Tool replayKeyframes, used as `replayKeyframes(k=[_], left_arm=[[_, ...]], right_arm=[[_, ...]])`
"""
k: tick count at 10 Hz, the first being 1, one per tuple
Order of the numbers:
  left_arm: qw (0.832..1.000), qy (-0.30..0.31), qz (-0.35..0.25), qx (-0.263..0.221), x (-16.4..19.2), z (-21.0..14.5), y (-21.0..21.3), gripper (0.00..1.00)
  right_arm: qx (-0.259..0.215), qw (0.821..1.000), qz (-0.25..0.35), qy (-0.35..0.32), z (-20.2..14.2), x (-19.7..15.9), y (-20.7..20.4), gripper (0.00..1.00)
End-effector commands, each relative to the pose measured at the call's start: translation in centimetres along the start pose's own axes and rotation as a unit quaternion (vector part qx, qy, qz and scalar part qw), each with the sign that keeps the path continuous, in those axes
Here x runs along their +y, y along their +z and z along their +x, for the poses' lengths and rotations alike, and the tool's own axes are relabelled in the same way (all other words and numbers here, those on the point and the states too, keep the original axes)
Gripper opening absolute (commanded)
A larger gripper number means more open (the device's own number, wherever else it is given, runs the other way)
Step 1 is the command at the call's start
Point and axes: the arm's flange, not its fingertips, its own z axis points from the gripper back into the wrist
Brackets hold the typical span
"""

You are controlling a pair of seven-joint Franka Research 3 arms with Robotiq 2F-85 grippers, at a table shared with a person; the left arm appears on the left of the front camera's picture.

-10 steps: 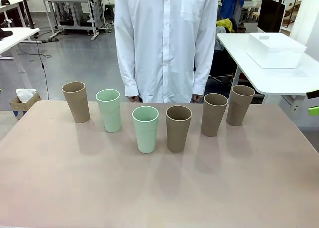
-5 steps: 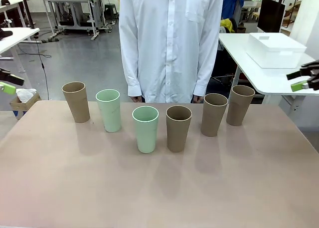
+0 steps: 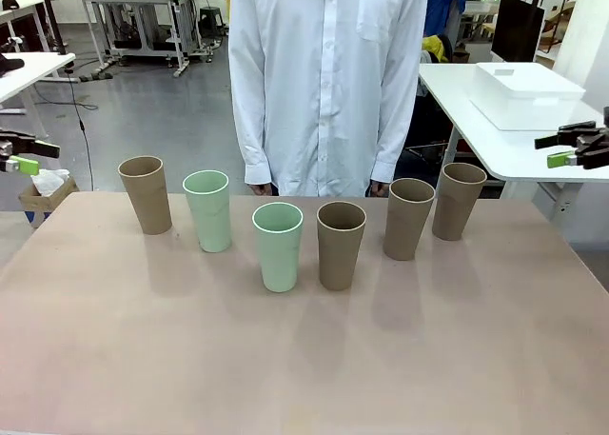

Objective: Stack the cups and store them in the basket.
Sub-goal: Pick up two Reusable plastic cups , one in each hand.

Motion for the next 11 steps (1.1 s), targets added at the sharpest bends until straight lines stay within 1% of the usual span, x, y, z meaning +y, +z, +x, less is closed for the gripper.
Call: replayKeyframes(k=[1, 2, 3, 4, 5, 8, 9, 10, 11], left_arm=[[0.999, 0.009, -0.01, -0.041, 2.4, -1.8, -0.1, 1.0], [0.999, 0.018, -0.002, -0.044, 3.3, -3.3, -1.1, 1.0], [0.999, 0.024, 0.005, -0.047, 3.4, -3.9, -1.9, 1.0], [0.998, 0.051, 0.005, -0.046, 3.5, -4.0, -2.5, 1.0], [0.999, 0.029, -0.004, -0.039, 2.9, -4.5, -1.5, 1.0], [0.999, 0.029, -0.004, -0.039, 2.9, -4.5, -1.5, 1.0], [0.999, 0.035, 0.0, -0.039, 3.3, -5.0, -1.8, 1.0], [0.999, 0.03, 0.003, -0.041, 4.6, -6.2, -2.7, 1.0], [0.998, 0.019, 0.001, -0.053, 5.5, -7.4, -3.4, 1.0]], right_arm=[[-0.034, 0.999, 0.011, 0.007, -1.7, -2.3, -0.9, 1.0], [-0.023, 1.0, -0.002, 0.006, -3.0, -2.8, -2.0, 1.0], [0.003, 1.0, -0.014, 0.017, -3.6, -2.8, -2.9, 1.0], [0.003, 1.0, -0.024, 0.01, -2.5, -2.2, -2.6, 1.0], [-0.012, 1.0, 0.004, -0.008, -4.1, -2.6, -2.3, 1.0], [-0.012, 1.0, 0.004, -0.008, -4.1, -2.6, -2.3, 1.0], [-0.007, 1.0, -0.002, -0.009, -4.4, -2.8, -2.4, 1.0], [-0.025, 1.0, -0.002, 0.005, -5.5, -3.8, -3.6, 1.0], [-0.043, 0.999, 0.01, 0.02, -6.8, -4.5, -4.5, 1.0]])
